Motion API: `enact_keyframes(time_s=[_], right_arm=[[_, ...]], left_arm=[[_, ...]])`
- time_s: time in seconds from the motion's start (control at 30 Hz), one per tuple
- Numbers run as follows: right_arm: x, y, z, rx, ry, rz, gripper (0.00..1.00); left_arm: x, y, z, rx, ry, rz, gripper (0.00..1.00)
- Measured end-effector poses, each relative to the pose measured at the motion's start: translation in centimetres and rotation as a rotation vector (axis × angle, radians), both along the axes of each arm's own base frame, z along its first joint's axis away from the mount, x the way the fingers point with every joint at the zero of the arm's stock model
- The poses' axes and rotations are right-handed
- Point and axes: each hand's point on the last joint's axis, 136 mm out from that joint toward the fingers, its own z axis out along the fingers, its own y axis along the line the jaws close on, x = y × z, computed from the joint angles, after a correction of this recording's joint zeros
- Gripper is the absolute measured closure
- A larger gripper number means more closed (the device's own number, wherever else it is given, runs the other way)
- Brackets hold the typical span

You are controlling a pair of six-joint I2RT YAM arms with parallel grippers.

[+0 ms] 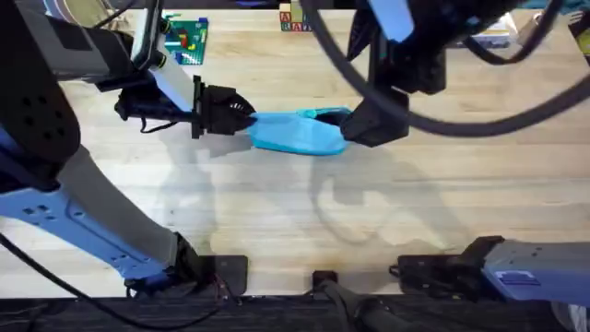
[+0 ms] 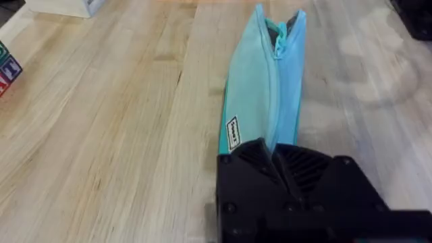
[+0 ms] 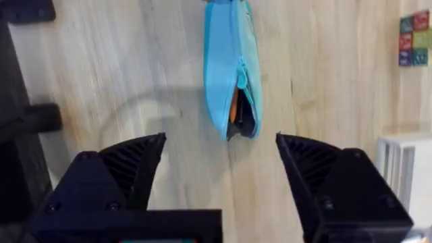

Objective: Unzip the bag, pick up the pens from the table one at a time and place them inside, then zip the bag closed.

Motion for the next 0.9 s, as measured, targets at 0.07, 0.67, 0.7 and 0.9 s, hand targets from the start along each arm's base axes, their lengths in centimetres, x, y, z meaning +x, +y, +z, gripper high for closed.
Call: enact_keyframes(time_s=[0.07,0.67,0.7,0.9], right_arm=[[0.2,0.4,-0.7,-0.014,0.008,0.038,0.004],[4.2,3.6,-7.1,-0.093,0.059,0.152,0.007],[4.5,3.8,-7.4,-0.092,0.057,0.152,0.007],[5.4,4.5,-8.5,-0.093,0.056,0.157,0.027]], left_arm=[[0.0,0.0,0.0,0.000,0.000,0.000,0.957],[0.0,0.0,0.0,0.000,0.000,0.000,0.958],[0.0,0.0,0.0,0.000,0.000,0.000,0.958],[0.0,0.0,0.0,0.000,0.000,0.000,0.958]])
